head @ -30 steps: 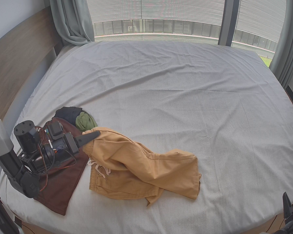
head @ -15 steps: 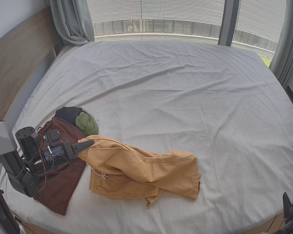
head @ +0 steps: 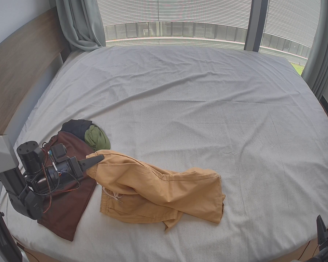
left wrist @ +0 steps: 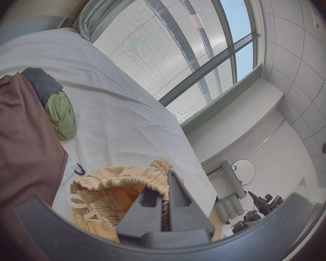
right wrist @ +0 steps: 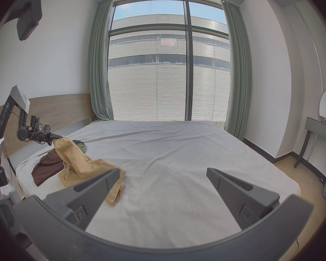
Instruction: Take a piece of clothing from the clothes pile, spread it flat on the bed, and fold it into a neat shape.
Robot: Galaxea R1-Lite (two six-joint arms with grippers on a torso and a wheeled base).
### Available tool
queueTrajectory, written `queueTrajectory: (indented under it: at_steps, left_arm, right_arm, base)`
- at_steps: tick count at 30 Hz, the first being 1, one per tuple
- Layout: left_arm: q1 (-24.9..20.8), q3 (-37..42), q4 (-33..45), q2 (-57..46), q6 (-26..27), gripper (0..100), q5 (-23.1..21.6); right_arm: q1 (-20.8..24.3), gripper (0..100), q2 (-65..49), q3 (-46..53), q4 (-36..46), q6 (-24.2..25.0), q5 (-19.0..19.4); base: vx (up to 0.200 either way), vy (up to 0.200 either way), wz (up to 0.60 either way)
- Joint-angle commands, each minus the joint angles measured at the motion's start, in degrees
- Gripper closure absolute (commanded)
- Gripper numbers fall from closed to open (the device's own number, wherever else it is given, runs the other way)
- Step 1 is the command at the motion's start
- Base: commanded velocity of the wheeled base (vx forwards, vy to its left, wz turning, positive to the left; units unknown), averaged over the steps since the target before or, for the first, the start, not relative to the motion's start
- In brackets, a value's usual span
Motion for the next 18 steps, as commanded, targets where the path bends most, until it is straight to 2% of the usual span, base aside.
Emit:
queueTrajectory:
  at_steps: [1,3,6,8,11,14,15,16,18]
  left_arm:
    - [0.0,0.1,0.1,0.1,0.7,100,0.0]
    - [-0.1,0.4,0.1,0.0,1.2,100,0.0]
    - [-0.5,0.8,0.1,0.1,1.7,100,0.0]
    - [-0.6,0.6,0.1,0.2,2.4,100,0.0]
    - [-0.4,0.5,0.1,0.2,2.8,100,0.0]
    - [0.0,0.1,0.1,0.3,2.8,100,0.0]
    - [0.0,0.2,0.1,0.2,2.8,100,0.0]
    - [-0.1,0.2,0.1,0.2,2.8,100,0.0]
    - [-0.1,0.2,0.1,0.2,2.8,100,0.0]
  right_arm:
    - [0.0,0,-0.9,0.7,-3.7,-0.6,0.3]
    - [0.0,0,0.0,-2.2,-11.0,-0.8,-0.3]
    - [1.1,0,5.8,-6.6,-10.1,1.5,-0.5]
    - [3.1,0,6.8,-7.2,-9.0,5.7,-1.2]
    - [4.3,0,9.2,-7.2,-7.3,8.4,-0.7]
    - [5.6,0,13.6,-8.4,-6.0,15.7,1.9]
    - [5.7,0,14.0,-8.7,-6.0,16.5,2.2]
    - [6.1,0,16.8,-9.9,-6.0,20.7,4.0]
    - [6.7,0,21.5,-11.7,-6.7,24.5,6.8]
  base:
    - [0.000,0.000,0.00]
    - [0.000,0.000,0.00]
    - [0.000,0.000,0.00]
    - [0.000,0.000,0.00]
    - [0.000,0.000,0.00]
    - [0.000,0.000,0.00]
    - [0.000,0.000,0.00]
    - [0.000,0.000,0.00]
    - [0.000,0.000,0.00]
